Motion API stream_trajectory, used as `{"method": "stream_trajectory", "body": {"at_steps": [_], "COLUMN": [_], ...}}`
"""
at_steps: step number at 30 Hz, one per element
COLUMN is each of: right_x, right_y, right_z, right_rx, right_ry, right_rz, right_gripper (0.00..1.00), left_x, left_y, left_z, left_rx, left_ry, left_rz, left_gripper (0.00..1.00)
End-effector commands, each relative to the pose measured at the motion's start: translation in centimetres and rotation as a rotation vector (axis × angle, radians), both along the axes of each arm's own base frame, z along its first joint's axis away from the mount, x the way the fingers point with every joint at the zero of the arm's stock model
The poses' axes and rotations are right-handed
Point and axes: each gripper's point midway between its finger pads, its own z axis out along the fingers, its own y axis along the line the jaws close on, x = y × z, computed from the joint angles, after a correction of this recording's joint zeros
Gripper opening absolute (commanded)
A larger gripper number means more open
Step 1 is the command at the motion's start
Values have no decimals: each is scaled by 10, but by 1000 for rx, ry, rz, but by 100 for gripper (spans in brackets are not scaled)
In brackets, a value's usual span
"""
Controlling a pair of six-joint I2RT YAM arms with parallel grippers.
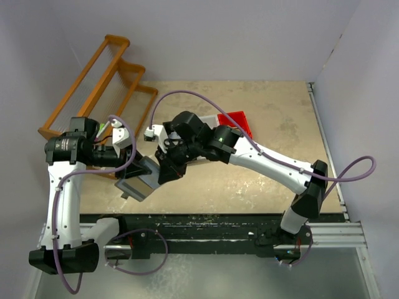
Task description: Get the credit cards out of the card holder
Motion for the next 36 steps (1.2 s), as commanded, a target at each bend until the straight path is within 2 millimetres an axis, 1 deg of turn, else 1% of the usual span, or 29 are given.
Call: {"method": "stream_trajectory", "body": {"at_steps": [1,3,4,5,6,7,9,10,11,12,13,14,15,16,17,18,19,21,22,26,29,32,34,36], "right_x": [-8,-2,2,7,13,18,28,29,31,31,29,28,27,27,27,27,28,28,27,23,23,24,25,20], "right_y": [6,6,6,5,4,2,-3,-10,-13,-18,-24,-31,-40,-49,-59,-66,-70,-69,-67,-61,-55,-55,-52,-48], "right_z": [44,49,53,56,63,70,91,95,104,114,118,128,136,144,149,154,157,160,160,164,166,169,168,163], "right_rx": [130,145,158,171,201,234,347,404,483,566,638,733,837,952,1045,1111,1155,1200,1207,1247,1263,1301,1291,1254], "right_ry": [-66,-84,-96,-105,-114,-113,-92,-80,-71,-65,-55,-50,-38,-25,-8,13,30,56,69,101,130,171,200,231], "right_rz": [77,57,40,15,-11,-41,-109,-150,-181,-208,-236,-264,-290,-322,-351,-364,-376,-375,-371,-341,-328,-321,-324,-290], "right_gripper": [0,0,0,0,6,16,34,44,51,57,61,64,65,68,71,71,71,73,73,71,63,44,25,7], "left_x": [0,0,1,2,2,2,3,4,5,7,9,12,14,19,22,24,23,23,24,27,25,22,21,20], "left_y": [-10,-12,-12,-13,-14,-16,-19,-21,-22,-24,-25,-26,-26,-26,-27,-27,-28,-28,-27,-27,-27,-28,-28,-28], "left_z": [14,15,16,18,22,27,39,48,56,66,75,83,92,95,102,110,120,137,141,145,143,142,141,138], "left_rx": [-67,-73,-80,-89,-103,-123,-169,-199,-231,-261,-288,-309,-319,-330,-343,-367,-394,-438,-449,-462,-475,-485,-486,-477], "left_ry": [-25,-15,-6,4,17,35,66,87,123,143,185,225,234,277,262,258,232,192,198,246,266,275,283,284], "left_rz": [-54,-61,-61,-61,-61,-60,-62,-62,-56,-56,-49,-40,-29,7,41,83,104,153,170,191,201,206,208,205], "left_gripper": [21,6,1,0,0,0,0,0,0,0,0,0,0,0,0,0,0,0,0,0,0,0,0,2]}}
